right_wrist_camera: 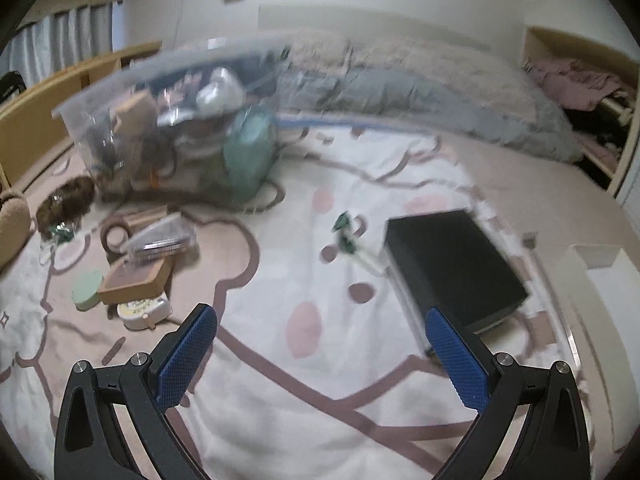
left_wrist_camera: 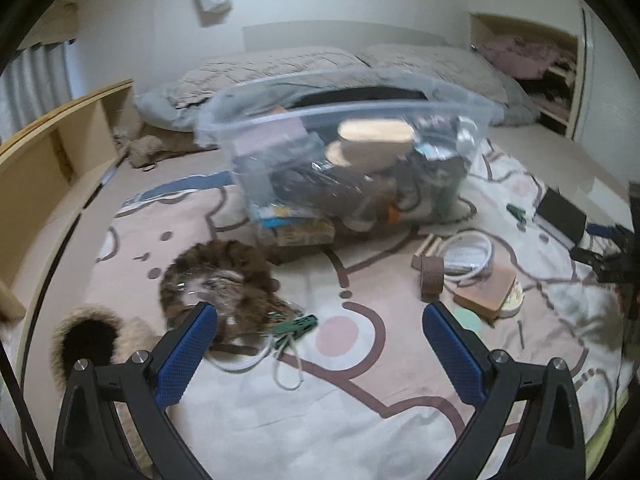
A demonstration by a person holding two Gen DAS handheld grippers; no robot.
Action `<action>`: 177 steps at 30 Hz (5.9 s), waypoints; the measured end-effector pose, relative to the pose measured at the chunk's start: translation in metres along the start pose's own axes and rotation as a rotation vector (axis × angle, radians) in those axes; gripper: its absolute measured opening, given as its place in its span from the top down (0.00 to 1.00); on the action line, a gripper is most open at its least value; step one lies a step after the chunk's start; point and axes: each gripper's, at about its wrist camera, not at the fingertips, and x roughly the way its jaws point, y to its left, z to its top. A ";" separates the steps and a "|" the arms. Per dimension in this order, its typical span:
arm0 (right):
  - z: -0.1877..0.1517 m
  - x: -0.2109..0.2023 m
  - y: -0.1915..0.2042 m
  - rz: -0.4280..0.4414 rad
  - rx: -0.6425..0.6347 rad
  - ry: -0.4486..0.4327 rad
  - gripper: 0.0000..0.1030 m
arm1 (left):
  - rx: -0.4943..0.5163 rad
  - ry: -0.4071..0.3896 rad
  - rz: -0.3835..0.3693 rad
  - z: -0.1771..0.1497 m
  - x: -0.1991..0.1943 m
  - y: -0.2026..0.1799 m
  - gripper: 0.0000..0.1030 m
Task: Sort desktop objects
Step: 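Lower both tools toward the loose items beside the clear box, then grasp the mint-green compact with the left tool while the right tool grasps the tape measure, then lift the compact and tape measure and carry both over the clear box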
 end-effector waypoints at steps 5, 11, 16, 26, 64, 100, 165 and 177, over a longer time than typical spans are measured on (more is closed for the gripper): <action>0.007 0.029 0.021 0.015 -0.030 0.081 0.00 | 0.053 0.018 -0.075 -0.004 0.028 -0.020 0.00; 0.013 0.058 0.040 0.035 -0.054 0.165 0.00 | 0.159 0.067 -0.122 -0.020 0.061 -0.048 0.00; 0.009 0.084 0.055 0.046 -0.092 0.237 0.00 | 0.218 0.132 -0.142 -0.040 0.082 -0.056 0.00; -0.002 0.087 0.062 0.030 -0.093 0.224 0.00 | 0.199 0.255 -0.208 -0.059 0.111 -0.049 0.00; -0.006 0.071 0.127 0.245 -0.201 0.197 0.00 | 0.286 0.194 -0.339 -0.044 0.102 -0.102 0.10; 0.017 0.048 0.068 0.122 -0.032 0.165 0.00 | 0.153 0.231 -0.290 -0.067 0.089 -0.033 0.51; -0.013 0.059 0.073 0.206 -0.096 0.163 0.41 | 0.111 0.200 -0.273 -0.082 0.081 -0.026 0.43; -0.016 0.039 0.066 0.256 -0.081 0.151 0.41 | 0.056 0.224 -0.218 -0.076 0.070 -0.026 0.51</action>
